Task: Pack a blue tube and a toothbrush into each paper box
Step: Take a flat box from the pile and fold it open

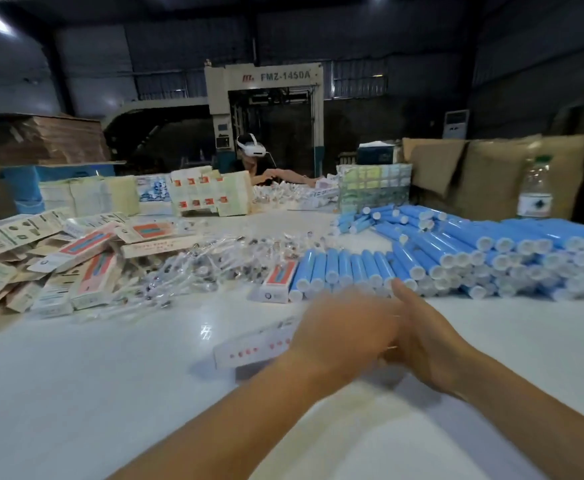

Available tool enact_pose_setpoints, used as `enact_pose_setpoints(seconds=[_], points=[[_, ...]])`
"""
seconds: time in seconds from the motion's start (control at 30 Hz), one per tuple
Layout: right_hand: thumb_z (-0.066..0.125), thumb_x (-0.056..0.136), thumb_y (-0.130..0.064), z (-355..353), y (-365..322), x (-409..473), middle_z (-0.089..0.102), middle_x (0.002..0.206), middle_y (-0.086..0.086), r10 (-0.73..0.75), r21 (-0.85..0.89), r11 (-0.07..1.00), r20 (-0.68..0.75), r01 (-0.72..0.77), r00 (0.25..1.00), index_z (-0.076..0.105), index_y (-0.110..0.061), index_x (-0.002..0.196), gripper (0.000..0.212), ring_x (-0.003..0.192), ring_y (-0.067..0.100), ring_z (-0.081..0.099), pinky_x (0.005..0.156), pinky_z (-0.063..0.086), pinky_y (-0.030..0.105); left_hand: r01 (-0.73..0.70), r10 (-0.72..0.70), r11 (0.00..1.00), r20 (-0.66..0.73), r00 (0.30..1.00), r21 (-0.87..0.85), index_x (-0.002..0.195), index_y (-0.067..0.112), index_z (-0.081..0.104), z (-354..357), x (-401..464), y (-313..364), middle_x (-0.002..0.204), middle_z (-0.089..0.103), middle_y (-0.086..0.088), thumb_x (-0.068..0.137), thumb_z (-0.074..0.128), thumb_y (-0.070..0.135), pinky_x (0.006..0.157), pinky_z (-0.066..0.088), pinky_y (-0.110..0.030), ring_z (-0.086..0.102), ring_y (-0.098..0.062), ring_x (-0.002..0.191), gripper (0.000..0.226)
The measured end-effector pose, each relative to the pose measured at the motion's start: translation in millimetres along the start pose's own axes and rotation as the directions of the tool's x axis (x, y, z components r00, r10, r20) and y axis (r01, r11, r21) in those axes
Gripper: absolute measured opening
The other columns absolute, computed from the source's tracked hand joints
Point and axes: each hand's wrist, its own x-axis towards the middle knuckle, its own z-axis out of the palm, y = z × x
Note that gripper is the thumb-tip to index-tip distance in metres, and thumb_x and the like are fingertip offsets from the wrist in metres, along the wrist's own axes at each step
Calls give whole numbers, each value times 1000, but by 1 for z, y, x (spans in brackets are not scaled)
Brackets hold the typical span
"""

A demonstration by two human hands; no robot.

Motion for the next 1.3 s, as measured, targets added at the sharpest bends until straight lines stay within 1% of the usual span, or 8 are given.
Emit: enact_pose_setpoints(seconds=[0.17,0.4,0.53,0.7,0.9,1.0,1.1,1.3], points=[[51,91,-17,-4,3,3,59,73,14,7,-74,997,-92,-13,996,73,-9,82,26,61,22,53,51,48,31,89,-56,974,158,986,-207,81,20,65,24,-2,28,82,64,-1,68,68,21,56,40,-28,56,-19,72,13],[36,92,8,-9,3,12,73,97,11,-66,-119,992,-143,49,988,71,-18,104,44,81,20,70,65,60,42,460,-257,742,427,867,-488,128,22,42,14,-6,11,133,41,3,69,44,29,102,34,-32,33,-14,122,60],[43,86,19,-20,0,12,75,93,5,-147,-203,973,-160,113,976,66,-14,106,45,92,22,71,72,60,40,518,-242,801,629,739,-300,148,29,15,20,-13,-12,152,21,7,87,46,49,117,13,-38,12,-13,139,72],[53,90,6,-23,4,7,75,88,1,-220,-371,917,-165,146,962,70,-17,94,29,86,17,71,71,59,28,515,-213,823,709,672,-241,147,27,18,25,-19,-13,140,38,4,87,41,64,104,25,-36,35,-18,125,74],[57,90,-10,-40,-25,30,68,86,-6,-488,-792,610,-342,34,803,70,-19,95,17,75,11,61,61,45,21,442,-233,885,679,696,-149,146,19,16,34,-20,-4,133,39,-1,93,34,61,94,28,-38,38,-23,116,69],[50,92,-8,-50,-53,59,68,103,3,-555,-922,369,-320,-117,768,68,-12,104,23,91,21,60,71,45,28,443,-239,881,654,718,-165,145,18,17,39,-18,1,132,39,-3,92,34,62,93,27,-39,38,-24,115,71],[44,92,-5,-55,-75,93,62,114,13,-542,-961,106,-271,-255,795,59,-6,112,26,101,29,56,71,42,31,465,-243,861,637,731,-205,145,17,16,42,-16,6,132,39,-3,92,36,61,95,26,-41,36,-24,115,72],[44,93,-13,-51,-79,144,54,84,3,-380,-864,-286,-294,-414,877,59,-9,104,19,71,19,48,57,37,31,459,-242,863,625,742,-210,140,15,22,44,-13,9,129,41,-7,92,42,58,96,27,-45,36,-27,112,68]])
